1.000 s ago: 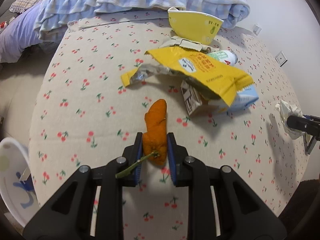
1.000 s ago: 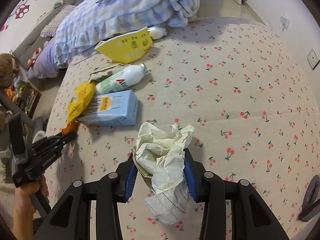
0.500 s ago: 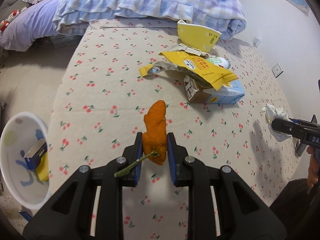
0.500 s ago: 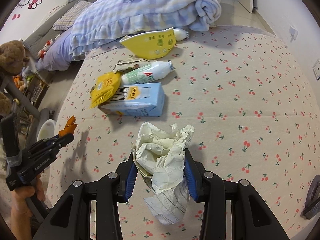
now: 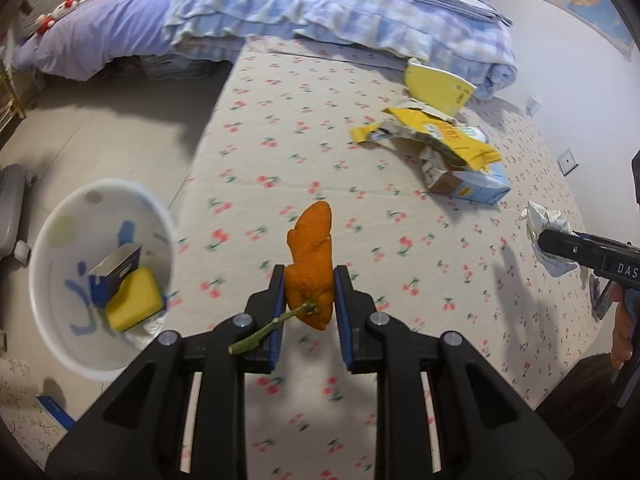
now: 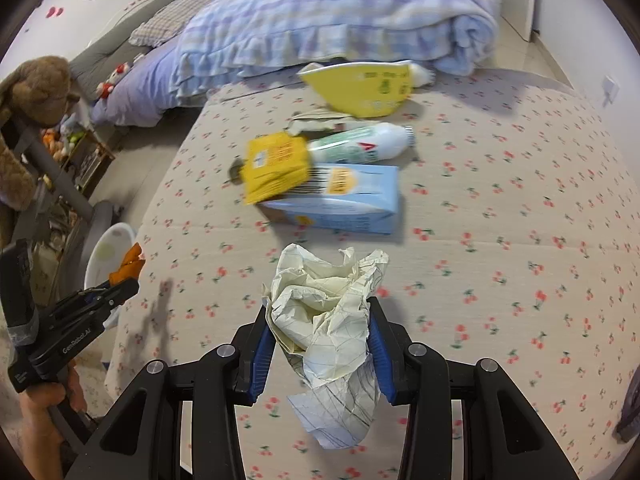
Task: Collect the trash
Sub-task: 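Drop the orange peel into the wastebasket with the left tool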
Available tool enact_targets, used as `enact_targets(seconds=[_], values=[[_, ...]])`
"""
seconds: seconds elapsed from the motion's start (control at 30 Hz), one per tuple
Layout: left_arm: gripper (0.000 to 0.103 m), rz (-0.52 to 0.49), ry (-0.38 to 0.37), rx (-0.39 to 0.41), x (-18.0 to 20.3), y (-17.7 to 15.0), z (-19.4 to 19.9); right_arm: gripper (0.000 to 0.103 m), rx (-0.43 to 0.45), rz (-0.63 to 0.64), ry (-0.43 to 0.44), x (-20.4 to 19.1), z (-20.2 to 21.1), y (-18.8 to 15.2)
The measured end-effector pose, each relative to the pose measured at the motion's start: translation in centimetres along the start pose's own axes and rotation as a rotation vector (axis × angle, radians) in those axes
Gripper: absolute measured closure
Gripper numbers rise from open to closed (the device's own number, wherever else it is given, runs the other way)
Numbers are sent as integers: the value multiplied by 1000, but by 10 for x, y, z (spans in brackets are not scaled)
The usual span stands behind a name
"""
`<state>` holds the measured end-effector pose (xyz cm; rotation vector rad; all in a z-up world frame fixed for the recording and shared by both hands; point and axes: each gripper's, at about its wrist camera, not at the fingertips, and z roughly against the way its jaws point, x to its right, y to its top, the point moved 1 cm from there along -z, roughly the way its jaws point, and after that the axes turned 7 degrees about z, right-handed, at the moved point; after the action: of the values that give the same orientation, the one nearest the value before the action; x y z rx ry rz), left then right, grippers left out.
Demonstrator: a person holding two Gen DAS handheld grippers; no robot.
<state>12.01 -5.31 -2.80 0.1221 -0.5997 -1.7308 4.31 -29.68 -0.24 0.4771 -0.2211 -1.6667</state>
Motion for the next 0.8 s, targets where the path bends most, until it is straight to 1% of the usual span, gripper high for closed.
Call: enact_targets(seconds=[0.43,0.8], values=[[78,142,67,23,-78,-19,24,59,-17,121,38,-81,-27,4],[78,255,100,51,-136,-32,37,59,-10,222,80,-148,-49,6]])
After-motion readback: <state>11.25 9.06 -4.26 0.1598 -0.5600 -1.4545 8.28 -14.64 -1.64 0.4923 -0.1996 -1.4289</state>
